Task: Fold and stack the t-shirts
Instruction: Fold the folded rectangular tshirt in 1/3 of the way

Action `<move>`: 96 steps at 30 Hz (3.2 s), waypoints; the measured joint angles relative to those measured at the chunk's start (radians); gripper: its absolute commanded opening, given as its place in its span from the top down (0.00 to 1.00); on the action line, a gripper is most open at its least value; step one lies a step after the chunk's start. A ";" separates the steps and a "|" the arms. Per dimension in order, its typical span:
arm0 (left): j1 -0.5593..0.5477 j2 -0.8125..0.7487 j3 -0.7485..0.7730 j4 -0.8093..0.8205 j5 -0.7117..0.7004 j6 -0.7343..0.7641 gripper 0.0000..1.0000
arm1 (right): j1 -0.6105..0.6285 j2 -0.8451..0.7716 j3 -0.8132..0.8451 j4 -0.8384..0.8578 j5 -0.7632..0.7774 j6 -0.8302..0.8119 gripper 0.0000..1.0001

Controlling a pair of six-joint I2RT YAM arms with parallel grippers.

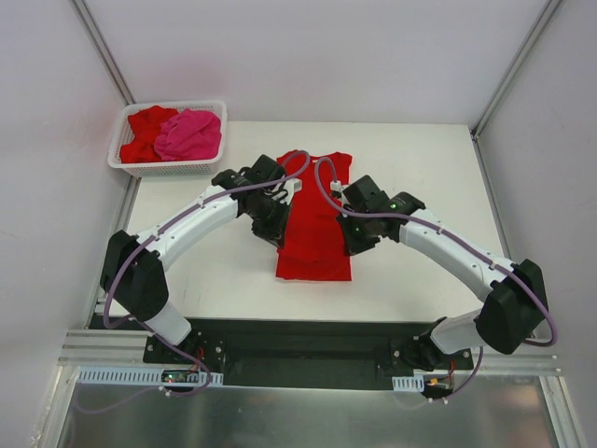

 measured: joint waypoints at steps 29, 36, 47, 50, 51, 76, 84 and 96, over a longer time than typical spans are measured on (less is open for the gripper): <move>0.012 0.034 0.063 0.001 -0.124 0.035 1.00 | -0.004 0.000 0.029 0.011 0.151 -0.005 0.99; 0.012 0.040 0.077 0.002 -0.152 0.037 1.00 | -0.004 0.000 0.040 0.015 0.173 -0.005 0.99; 0.012 0.061 0.125 0.004 -0.194 0.043 1.00 | -0.004 0.000 0.048 0.021 0.211 -0.006 0.99; 0.013 0.080 0.135 0.007 -0.200 0.048 1.00 | -0.004 0.003 0.061 0.022 0.225 -0.010 0.99; 0.013 0.087 0.136 0.008 -0.201 0.049 1.00 | -0.004 0.008 0.068 0.022 0.229 -0.012 0.99; 0.089 0.199 0.225 0.012 -0.206 0.101 1.00 | -0.044 0.168 0.142 0.087 0.248 -0.048 0.99; 0.093 0.242 0.243 0.012 -0.198 0.116 1.00 | -0.057 0.204 0.171 0.087 0.248 -0.050 0.99; 0.105 0.297 0.294 0.012 -0.189 0.127 1.00 | -0.068 0.246 0.175 0.087 0.249 -0.050 0.99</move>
